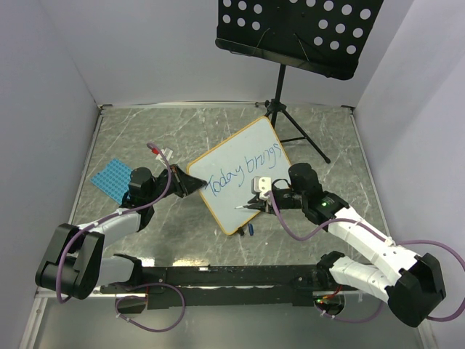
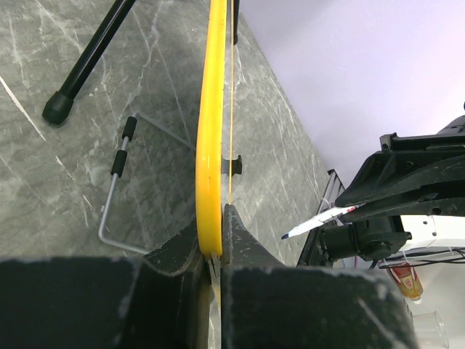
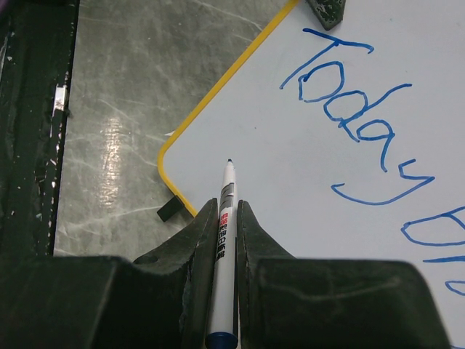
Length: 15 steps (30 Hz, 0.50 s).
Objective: Write a sentence on the whiteboard
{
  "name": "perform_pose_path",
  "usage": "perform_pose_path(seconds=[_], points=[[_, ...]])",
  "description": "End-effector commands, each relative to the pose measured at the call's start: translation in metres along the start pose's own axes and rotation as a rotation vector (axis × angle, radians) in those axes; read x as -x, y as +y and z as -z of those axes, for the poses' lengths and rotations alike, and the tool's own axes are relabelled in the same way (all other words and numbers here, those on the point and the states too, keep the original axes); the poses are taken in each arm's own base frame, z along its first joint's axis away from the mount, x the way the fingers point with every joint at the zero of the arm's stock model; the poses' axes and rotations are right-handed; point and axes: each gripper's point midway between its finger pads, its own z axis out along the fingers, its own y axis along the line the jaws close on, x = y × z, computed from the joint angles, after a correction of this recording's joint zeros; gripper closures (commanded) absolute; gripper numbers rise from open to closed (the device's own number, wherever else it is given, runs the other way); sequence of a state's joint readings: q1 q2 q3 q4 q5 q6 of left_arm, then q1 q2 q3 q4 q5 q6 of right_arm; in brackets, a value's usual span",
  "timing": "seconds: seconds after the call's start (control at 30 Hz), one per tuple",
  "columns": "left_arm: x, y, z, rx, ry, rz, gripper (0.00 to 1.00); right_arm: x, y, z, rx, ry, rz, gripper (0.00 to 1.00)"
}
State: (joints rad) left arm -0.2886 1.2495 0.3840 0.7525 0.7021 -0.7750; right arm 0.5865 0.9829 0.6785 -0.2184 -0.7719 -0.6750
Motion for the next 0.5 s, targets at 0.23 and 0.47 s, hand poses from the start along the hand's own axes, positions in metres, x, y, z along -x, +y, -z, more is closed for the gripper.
perform_pose_path(seconds=[0.23,0.47], points=[[-0.0292,-0.0007,0.0034,-0.036,0.095,-0.048,0.99,0.0068,-0.0006,-0.004,0.01,-0.038,0.04,1.0],[-0.0297,-0.0003,0.0029,-0.038,0.095,-0.041,0.99,0.0059,-0.0041,-0.0068,-0.004,-0.039,0.063,1.0]])
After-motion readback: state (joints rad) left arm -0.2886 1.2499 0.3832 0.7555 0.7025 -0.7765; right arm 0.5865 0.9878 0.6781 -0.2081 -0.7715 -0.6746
